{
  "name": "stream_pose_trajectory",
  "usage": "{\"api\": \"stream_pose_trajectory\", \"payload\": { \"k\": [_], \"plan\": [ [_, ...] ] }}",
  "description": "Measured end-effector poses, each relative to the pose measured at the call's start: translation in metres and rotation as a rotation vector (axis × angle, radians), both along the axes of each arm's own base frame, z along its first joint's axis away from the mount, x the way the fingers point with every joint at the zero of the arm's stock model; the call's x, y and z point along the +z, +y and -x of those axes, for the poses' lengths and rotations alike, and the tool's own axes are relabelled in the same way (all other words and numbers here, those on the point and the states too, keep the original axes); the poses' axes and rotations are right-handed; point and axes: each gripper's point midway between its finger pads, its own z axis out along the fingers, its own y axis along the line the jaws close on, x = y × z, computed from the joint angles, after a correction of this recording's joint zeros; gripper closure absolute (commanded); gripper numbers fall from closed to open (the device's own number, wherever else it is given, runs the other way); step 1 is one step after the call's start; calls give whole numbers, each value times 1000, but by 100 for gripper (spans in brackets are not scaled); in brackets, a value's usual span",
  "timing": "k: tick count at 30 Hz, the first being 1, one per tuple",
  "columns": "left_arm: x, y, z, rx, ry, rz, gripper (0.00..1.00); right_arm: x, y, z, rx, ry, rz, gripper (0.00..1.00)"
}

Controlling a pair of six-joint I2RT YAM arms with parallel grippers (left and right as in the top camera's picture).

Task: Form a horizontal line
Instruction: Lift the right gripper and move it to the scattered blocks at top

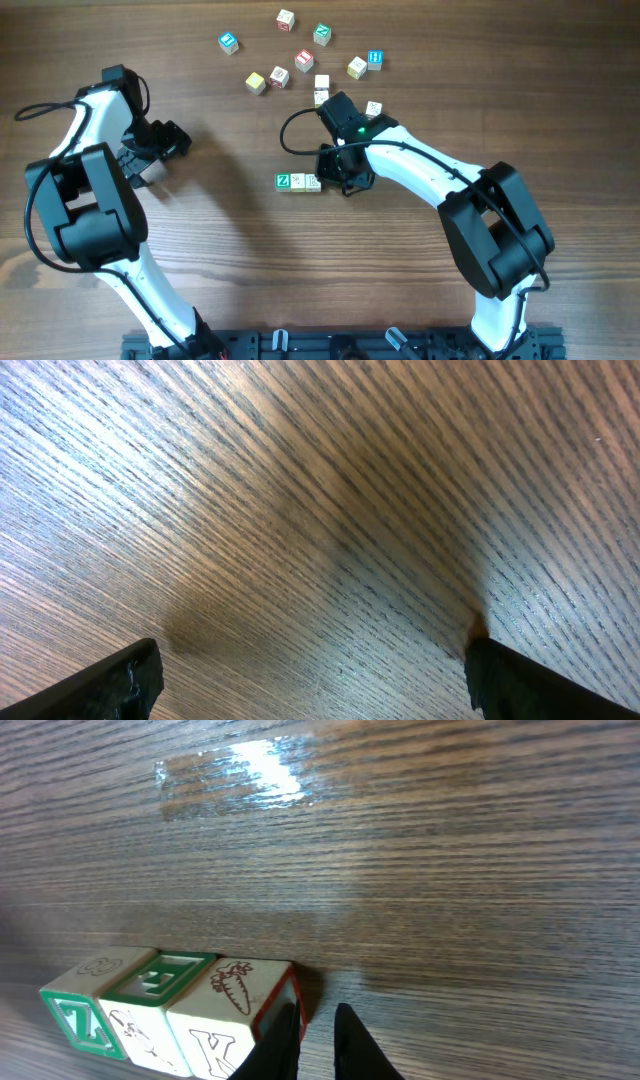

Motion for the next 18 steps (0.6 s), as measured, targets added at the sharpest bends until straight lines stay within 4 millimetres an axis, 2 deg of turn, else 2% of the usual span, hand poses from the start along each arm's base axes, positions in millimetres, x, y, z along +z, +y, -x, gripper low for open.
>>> {"api": "stream_pose_trajectory", "payload": {
  "k": [1,3,7,10,12,13,15,17,18],
  "plan": [
    [0,0,0,0,0,0,0,-1,-2,1,-4,3,10,82],
    [0,0,0,0,0,0,0,-2,-6,1,-8,4,29,95],
    [0,0,0,0,0,0,0,-4,-19,4,-32,34,61,96],
    [0,0,0,0,0,0,0,-6,-47,1,-52,74,100,96],
    [0,0,0,0,0,0,0,2,-58,-5,-45,79,111,96],
    [0,0,0,0,0,0,0,17,-63,-14,-33,63,107,96],
    [0,0,0,0,0,-1,0,73,-66,-49,-8,-36,76,96],
    [0,0,0,0,0,0,0,138,-64,-84,9,-189,29,95],
    [0,0,0,0,0,0,0,177,-63,-104,14,-298,4,96]
  ]
}}
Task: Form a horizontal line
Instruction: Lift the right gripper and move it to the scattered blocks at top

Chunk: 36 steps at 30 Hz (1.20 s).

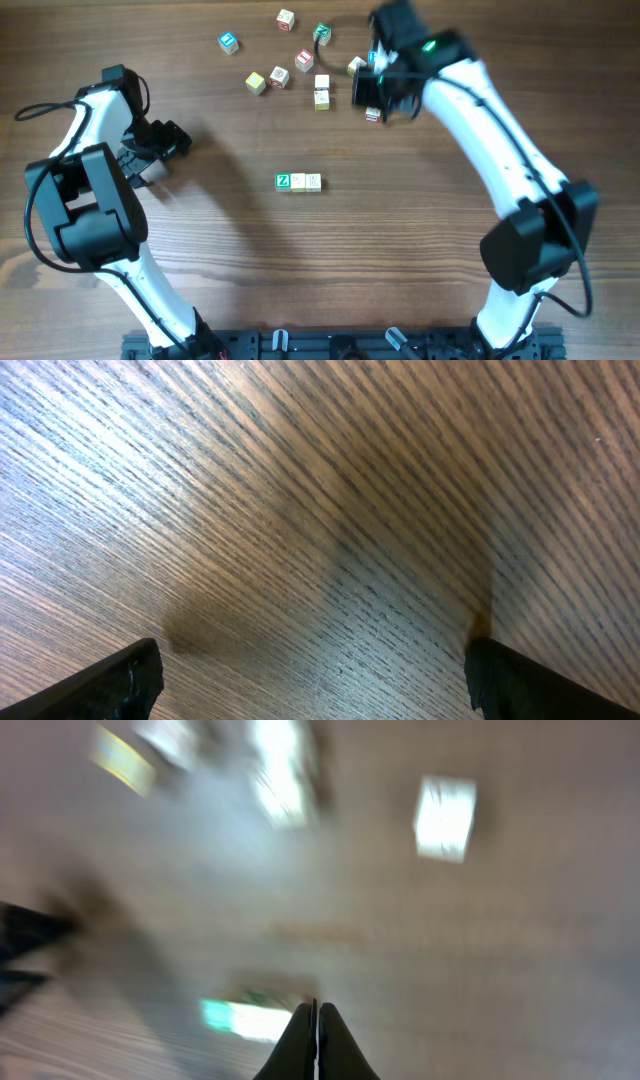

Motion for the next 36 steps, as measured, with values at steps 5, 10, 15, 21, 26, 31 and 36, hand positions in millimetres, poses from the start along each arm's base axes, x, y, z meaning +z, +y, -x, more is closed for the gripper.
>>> {"api": "stream_pose_trajectory", "payload": {
  "k": [5,10,15,21,26,31,36],
  "plan": [
    [0,0,0,0,0,0,0,148,0,-62,-20,-520,-61,96],
    [0,0,0,0,0,0,0,164,1,-97,-67,-670,-51,96],
    [0,0,0,0,0,0,0,64,12,-135,-64,-533,26,78],
    [0,0,0,0,0,0,0,-54,23,-147,-10,-348,87,44],
    [0,0,0,0,0,0,0,-104,45,-136,65,-231,15,41],
    [0,0,0,0,0,0,0,-132,68,-106,88,-97,-18,38],
    [0,0,0,0,0,0,0,-135,103,-84,148,-79,-31,36]
  ]
}}
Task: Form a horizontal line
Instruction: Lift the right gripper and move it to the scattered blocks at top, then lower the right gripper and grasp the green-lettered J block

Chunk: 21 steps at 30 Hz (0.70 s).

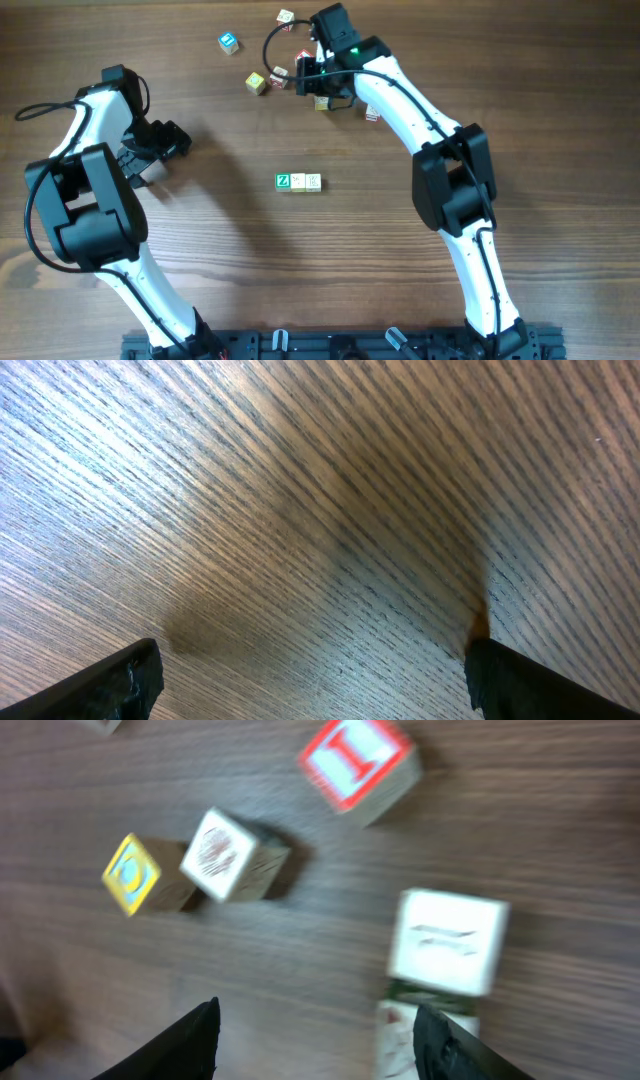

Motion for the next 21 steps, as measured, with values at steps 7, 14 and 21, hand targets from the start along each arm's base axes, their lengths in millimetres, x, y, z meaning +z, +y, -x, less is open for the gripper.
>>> {"api": "stream_pose_trajectory", "payload": {
  "k": [7,14,21],
  "plan": [
    [0,0,0,0,0,0,0,-4,-5,0,-38,-45,110,28],
    [0,0,0,0,0,0,0,-12,-33,-1,-91,-26,202,24],
    [0,0,0,0,0,0,0,-14,-16,13,-32,41,115,23]
  ]
}}
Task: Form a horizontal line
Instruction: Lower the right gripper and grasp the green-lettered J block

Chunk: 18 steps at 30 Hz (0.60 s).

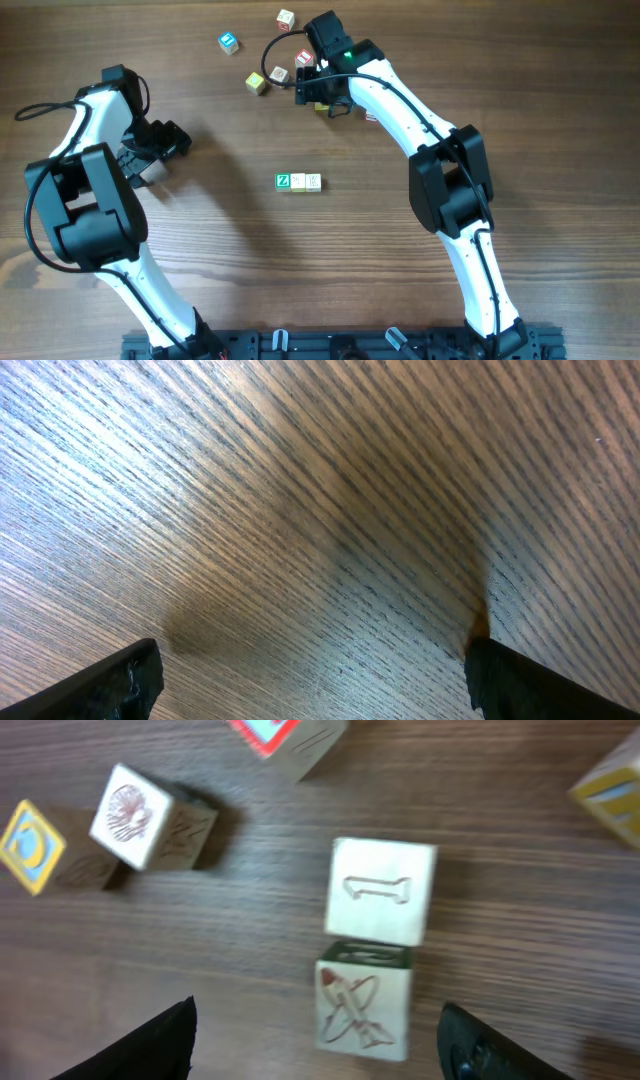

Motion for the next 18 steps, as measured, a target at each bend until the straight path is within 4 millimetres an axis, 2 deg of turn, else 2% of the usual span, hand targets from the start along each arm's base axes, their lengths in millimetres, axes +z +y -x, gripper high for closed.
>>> {"api": "stream_pose_trajectory", "payload": {
  "k": [18],
  "plan": [
    [0,0,0,0,0,0,0,0,5,2,10,1,-5,22]
  ]
}}
